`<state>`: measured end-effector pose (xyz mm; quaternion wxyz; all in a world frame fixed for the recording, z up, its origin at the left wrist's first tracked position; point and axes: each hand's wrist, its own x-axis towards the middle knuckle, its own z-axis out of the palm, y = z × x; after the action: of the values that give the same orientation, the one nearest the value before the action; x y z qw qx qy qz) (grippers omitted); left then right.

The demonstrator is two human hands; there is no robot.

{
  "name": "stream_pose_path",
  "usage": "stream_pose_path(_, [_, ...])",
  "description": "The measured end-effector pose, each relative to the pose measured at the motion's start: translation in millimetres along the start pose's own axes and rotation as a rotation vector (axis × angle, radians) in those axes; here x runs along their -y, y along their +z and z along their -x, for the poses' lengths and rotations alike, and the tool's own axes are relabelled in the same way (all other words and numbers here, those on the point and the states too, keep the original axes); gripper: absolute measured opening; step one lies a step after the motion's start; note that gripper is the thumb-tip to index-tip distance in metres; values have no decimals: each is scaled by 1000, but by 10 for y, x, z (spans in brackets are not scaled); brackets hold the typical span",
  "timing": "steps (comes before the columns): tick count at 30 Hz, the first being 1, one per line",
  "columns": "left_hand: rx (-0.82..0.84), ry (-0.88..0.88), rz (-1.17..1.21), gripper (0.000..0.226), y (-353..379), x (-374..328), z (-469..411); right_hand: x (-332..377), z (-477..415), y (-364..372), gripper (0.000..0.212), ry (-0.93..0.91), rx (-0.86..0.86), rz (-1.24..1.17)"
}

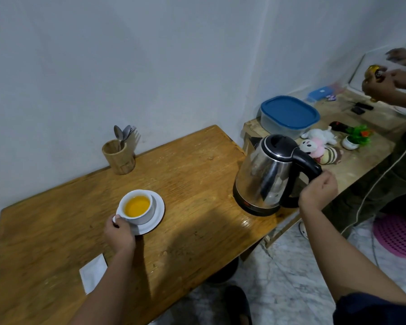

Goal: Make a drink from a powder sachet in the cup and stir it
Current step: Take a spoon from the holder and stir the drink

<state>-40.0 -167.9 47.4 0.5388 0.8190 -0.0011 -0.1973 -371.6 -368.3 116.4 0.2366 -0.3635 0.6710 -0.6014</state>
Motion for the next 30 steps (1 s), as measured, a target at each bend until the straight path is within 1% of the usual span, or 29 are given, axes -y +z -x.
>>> stream_pose_path(4, [27,-4,7,36,-26,26,-39,174,0,33,32,-284,29,62])
stream_pose_path(6, [40,-8,2,36,-42,21,-43,334,37,73,26,-447,97,97])
stream_pose_path(9, [47,-6,-4,35,-60,6,-39,547,190,212,17,-645,271,124])
stream_pose_path(13, [68,19,-23,34,-96,-11,-49,768,577,632,17,-784,565,92])
stream_pose_path(16, [74,41,-40,33,-129,-11,-60,851,919,1076,19,-839,810,93])
stream_pose_path(18, [79,47,-29,32,-138,10,-88,873,1187,1379,17,-796,966,96])
stream_pose_path(21, [103,60,-10,29,-147,42,-171,898,1592,1855,16,-650,1216,189])
stream_pose_path(23, [119,62,-39,29,-174,77,-240,911,1851,2154,16,-565,1352,232])
stream_pose_path(24, [127,55,-54,29,-189,99,-274,913,1968,2287,15,-506,1395,232])
stream_pose_path(26, [141,38,-53,27,-209,125,-315,897,2175,2540,15,-394,1427,248])
stream_pose_path(30, [158,35,-13,23,-202,129,-316,883,2499,3066,25,-286,1424,315])
